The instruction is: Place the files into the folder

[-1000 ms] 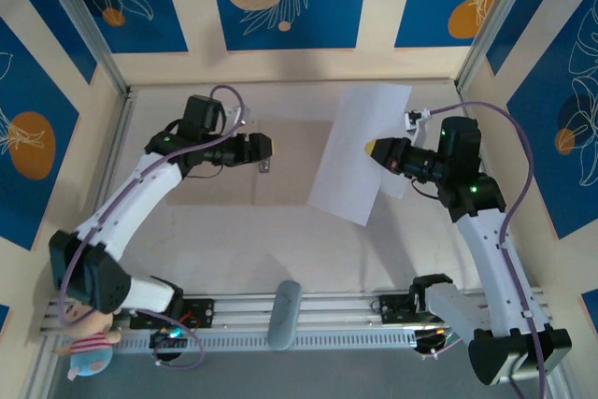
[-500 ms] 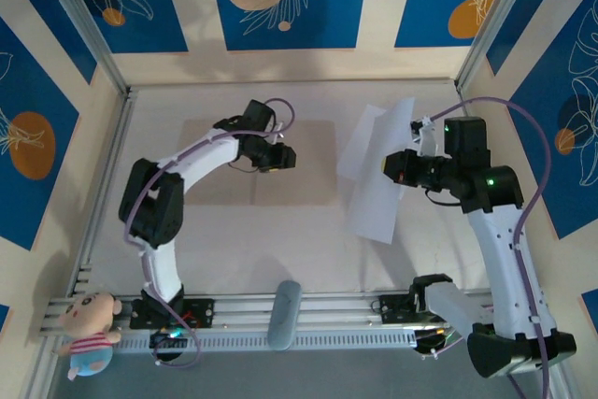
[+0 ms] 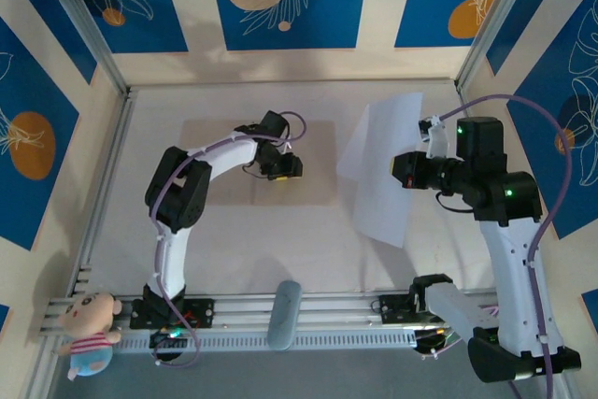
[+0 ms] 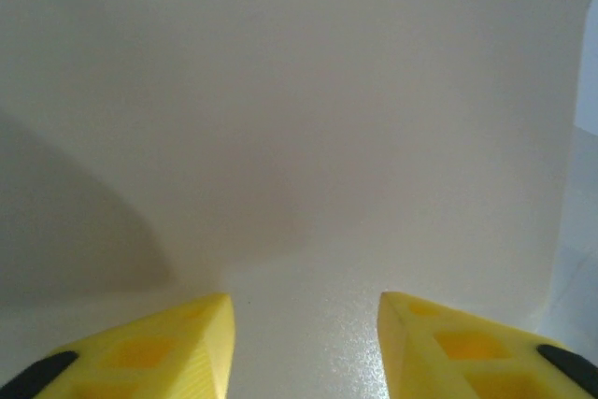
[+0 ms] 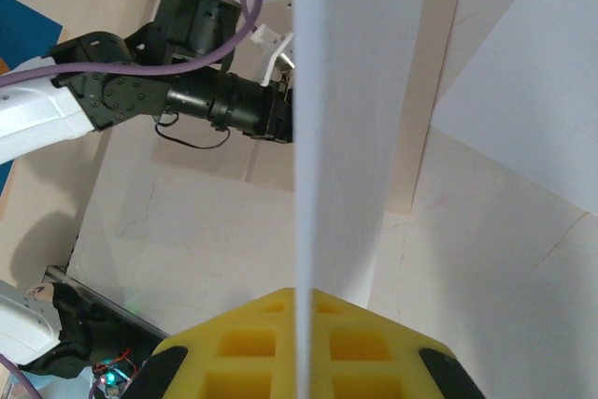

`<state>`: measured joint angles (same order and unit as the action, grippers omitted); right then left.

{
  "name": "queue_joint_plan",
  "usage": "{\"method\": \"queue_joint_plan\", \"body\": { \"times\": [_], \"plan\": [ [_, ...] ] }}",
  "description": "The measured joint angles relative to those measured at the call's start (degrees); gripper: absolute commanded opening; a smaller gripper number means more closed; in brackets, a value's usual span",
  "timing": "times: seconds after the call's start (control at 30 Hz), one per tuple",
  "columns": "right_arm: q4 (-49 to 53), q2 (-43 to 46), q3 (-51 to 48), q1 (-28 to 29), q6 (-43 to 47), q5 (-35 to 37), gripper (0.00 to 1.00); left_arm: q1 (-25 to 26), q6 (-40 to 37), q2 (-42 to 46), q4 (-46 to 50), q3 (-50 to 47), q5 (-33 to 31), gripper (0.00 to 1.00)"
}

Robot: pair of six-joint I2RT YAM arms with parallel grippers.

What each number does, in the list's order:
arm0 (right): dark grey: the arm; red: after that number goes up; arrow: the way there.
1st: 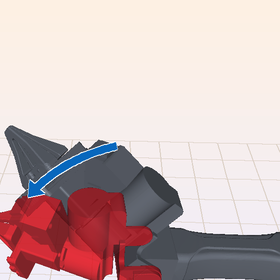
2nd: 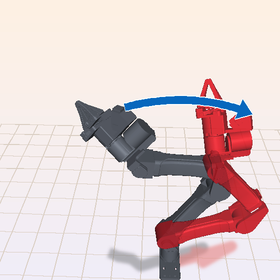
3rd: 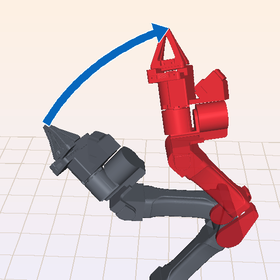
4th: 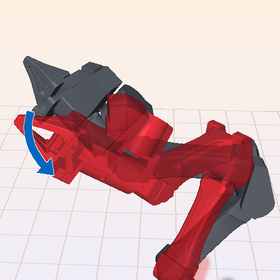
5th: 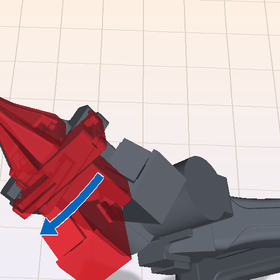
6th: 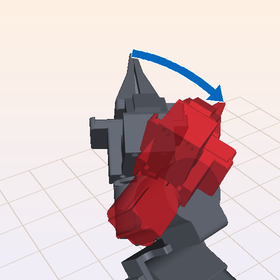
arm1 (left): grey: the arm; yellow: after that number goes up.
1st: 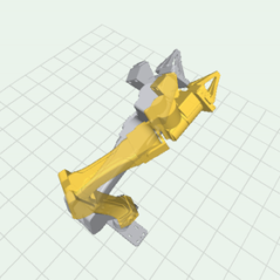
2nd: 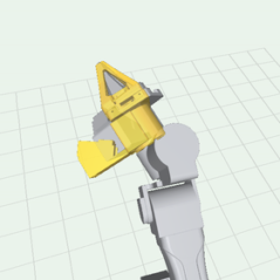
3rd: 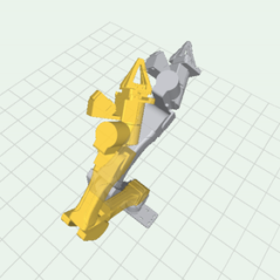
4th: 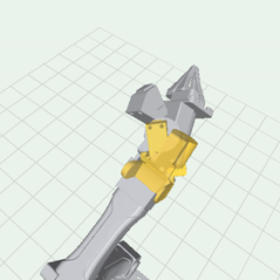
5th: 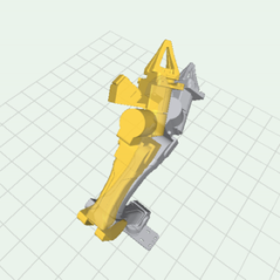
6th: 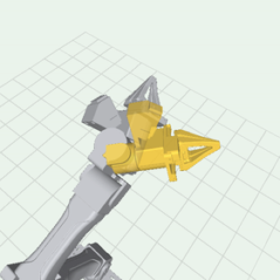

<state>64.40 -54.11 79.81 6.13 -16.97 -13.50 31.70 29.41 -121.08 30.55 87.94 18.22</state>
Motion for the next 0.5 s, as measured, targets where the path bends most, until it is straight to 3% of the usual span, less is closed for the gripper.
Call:
{"method": "queue_joint_plan", "body": {
  "times": [0.2,0.5],
  "plan": [
    [0.1,0.2,0.9,0.0,0.0,0.1,0.00,1.6,0.0,-1.8,-1.0,1.0,0.8,0.30],
    [0.5,0.3,0.9,-0.3,0.0,0.3,0.00,4.4,0.3,-2.0,-2.8,0.3,1.4,0.27]
  ]
}}
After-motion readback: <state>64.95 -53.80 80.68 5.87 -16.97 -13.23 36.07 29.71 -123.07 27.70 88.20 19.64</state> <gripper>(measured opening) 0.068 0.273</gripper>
